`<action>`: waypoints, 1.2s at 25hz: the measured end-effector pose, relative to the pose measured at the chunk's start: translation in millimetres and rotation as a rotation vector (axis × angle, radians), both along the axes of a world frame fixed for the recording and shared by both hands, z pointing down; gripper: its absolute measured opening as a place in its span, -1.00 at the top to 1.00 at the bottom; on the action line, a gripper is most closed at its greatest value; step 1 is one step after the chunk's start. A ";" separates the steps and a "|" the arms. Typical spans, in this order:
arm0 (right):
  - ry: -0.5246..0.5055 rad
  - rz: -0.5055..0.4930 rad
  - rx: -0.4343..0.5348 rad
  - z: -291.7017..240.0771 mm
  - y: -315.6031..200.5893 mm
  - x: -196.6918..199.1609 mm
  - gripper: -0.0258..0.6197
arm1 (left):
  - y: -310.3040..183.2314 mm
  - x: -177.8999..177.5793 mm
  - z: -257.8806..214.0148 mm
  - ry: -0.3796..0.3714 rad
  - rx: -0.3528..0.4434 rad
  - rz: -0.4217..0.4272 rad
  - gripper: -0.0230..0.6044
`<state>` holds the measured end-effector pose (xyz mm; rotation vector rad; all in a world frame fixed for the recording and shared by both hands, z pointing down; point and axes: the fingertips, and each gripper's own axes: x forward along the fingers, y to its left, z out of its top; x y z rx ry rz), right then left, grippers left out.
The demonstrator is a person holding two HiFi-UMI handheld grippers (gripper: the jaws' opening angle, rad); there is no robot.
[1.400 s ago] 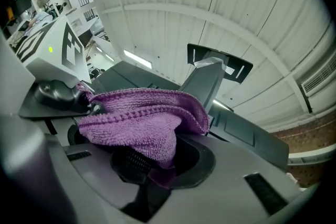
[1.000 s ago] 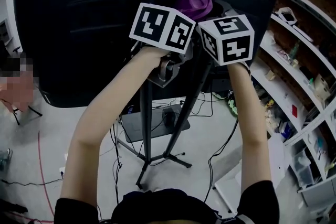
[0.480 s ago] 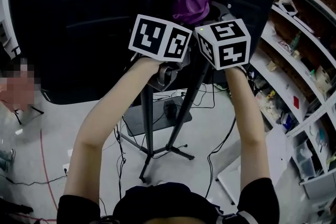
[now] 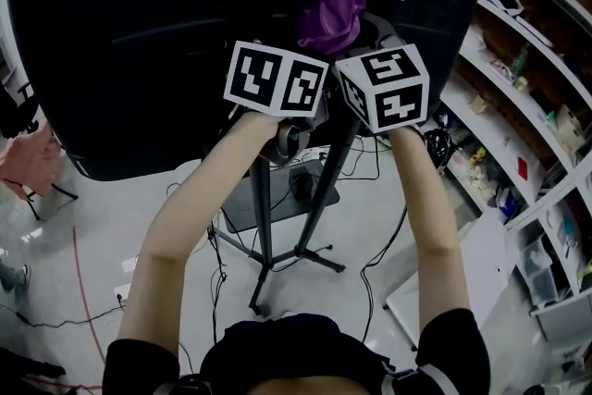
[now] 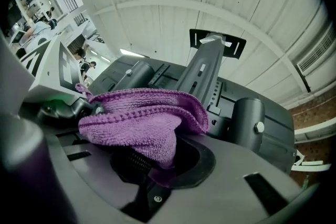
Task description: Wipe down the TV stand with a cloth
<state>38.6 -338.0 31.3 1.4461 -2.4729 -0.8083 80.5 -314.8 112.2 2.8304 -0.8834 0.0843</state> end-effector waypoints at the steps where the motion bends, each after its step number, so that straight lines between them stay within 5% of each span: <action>1: -0.001 -0.002 -0.007 4.2 0.1 0.2 0.72 | 0.6 0.4 3.0 -0.002 -0.002 0.000 0.90; 30: -0.022 -0.044 -0.219 144.7 1.8 -0.8 0.72 | 10.6 8.9 136.3 -0.082 -0.107 -0.027 0.90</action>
